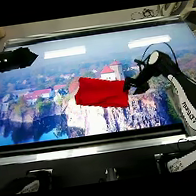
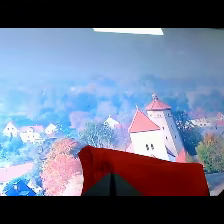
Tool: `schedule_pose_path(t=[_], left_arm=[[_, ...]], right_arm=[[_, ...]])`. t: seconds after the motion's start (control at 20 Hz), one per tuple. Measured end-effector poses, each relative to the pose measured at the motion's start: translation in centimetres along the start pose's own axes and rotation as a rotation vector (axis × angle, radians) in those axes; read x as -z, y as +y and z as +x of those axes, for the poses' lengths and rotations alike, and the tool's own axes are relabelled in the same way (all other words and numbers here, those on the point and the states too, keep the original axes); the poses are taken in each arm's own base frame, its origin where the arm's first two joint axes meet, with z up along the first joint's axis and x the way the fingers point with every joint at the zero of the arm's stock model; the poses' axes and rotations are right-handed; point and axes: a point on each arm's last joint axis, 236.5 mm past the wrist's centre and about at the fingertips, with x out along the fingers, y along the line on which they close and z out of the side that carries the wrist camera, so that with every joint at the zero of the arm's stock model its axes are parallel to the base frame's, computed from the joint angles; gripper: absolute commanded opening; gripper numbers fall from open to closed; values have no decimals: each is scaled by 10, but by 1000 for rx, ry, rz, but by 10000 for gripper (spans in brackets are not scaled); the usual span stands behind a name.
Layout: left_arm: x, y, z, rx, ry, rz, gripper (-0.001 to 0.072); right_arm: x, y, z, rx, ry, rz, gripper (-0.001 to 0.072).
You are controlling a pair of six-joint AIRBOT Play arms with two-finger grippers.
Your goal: Fold the shirts.
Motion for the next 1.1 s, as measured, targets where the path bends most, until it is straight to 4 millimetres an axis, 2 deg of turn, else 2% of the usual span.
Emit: schedule_pose_path(t=[0.05,0.15,0.2,0.3,0.35,0.4,0.5,0.6,0.7,0.85,0.95,1.1], left_arm=[[2,0,0,0,6,1,29],[6,2,1,-4,19,4,29],[7,2,1,-4,23,4,29],[8,2,1,-4,25,6,29],[8,2,2,-5,27,6,29],[9,2,2,-5,28,10,29],[9,3,2,-9,29,16,29],[9,5,2,-15,29,29,29],[9,6,2,-19,29,44,29],[9,7,2,-23,28,55,29],[9,7,2,-24,27,65,29],[8,7,2,-24,26,77,29]], right_arm=[[1,-4,10,-11,-2,18,542],[2,3,29,-55,-6,40,282],[-1,8,35,-76,-19,52,16],[-13,18,36,-124,-69,67,25],[-21,24,31,-153,-92,66,24],[-31,31,17,-189,-121,58,23],[-56,34,-31,-230,-215,34,23],[-76,21,-95,-237,-320,35,23],[-84,-15,-157,-187,-428,84,23],[-71,-77,-230,-119,-534,194,24],[-55,-115,-263,-88,-575,278,23],[-32,-161,-299,-65,-635,404,23]])
